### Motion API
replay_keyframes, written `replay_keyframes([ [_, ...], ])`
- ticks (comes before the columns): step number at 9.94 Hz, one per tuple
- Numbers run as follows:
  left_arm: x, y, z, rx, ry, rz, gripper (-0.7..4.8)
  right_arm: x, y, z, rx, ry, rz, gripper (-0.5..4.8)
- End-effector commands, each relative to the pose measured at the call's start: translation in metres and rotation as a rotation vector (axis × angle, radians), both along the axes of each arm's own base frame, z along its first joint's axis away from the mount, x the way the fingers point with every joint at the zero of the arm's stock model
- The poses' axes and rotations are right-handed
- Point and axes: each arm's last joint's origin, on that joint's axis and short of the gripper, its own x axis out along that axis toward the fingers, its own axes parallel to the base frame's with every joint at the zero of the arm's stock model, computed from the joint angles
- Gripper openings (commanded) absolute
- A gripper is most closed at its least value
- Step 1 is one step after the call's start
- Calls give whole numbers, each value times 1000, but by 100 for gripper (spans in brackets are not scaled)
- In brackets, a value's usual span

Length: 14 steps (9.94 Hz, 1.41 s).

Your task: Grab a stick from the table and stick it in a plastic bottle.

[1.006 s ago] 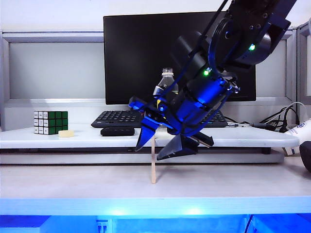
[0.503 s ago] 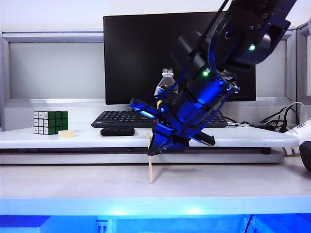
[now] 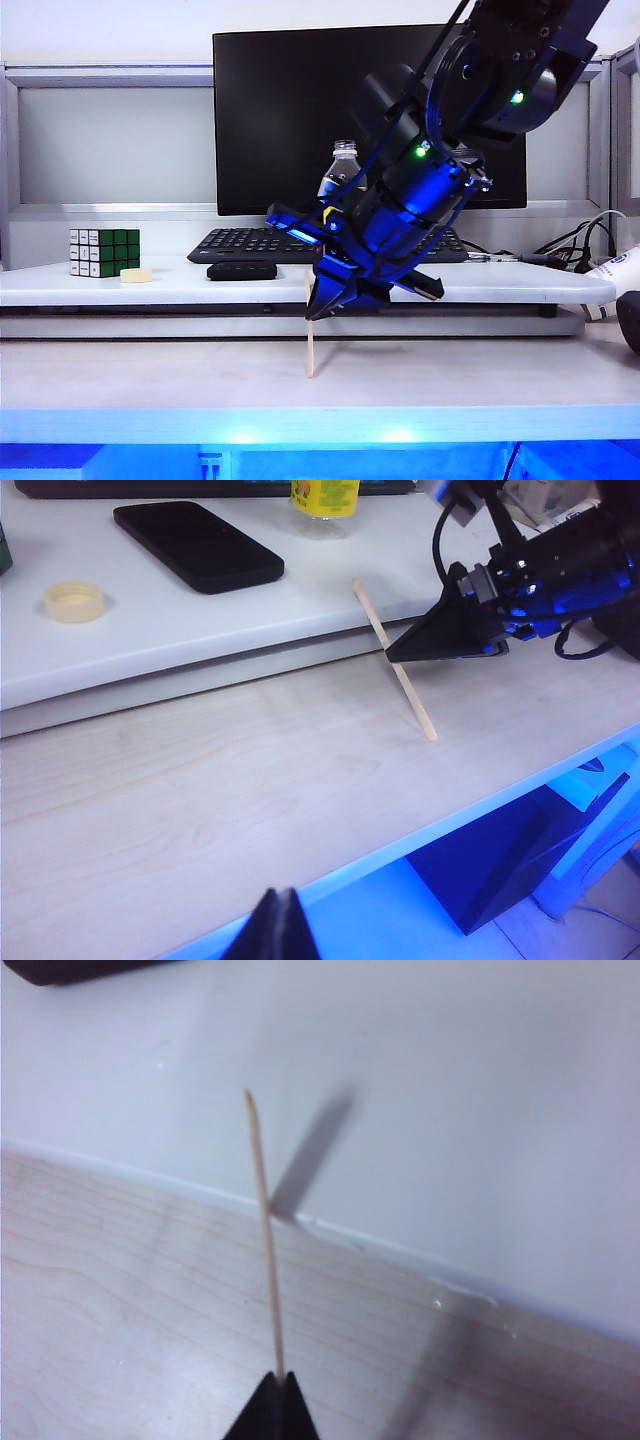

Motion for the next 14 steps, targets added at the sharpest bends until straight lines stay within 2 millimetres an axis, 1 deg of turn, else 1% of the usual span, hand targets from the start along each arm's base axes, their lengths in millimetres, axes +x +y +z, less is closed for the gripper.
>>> replay_keyframes([
  [1,0,0,-1,1,10,-12,-6,0,1,13,20,-35,3,-9],
  [2,-1,0,-1,1,10,-12,-6,0,1,16,23,-40,3,-9],
  [5,0,0,-1,1,6,-12,-6,-3,-1,35,33,-99,22,-9],
  [6,0,0,0,6,-5,-14,-6,-7,-4,54,38,-167,38,-9],
  [7,0,0,2,2,-27,-14,-6,-8,-5,69,26,-236,67,-9],
  [8,1,-1,3,-1,-47,-14,-6,-6,-4,84,11,-310,96,-9],
  [11,1,-1,6,-6,-77,-14,-6,2,-2,106,26,-383,94,-9],
  [12,2,-1,10,-12,-121,-14,-6,8,-1,123,-4,-465,73,-9],
  [14,2,-1,14,-21,-156,-13,-6,16,-4,147,-85,-604,70,-9],
])
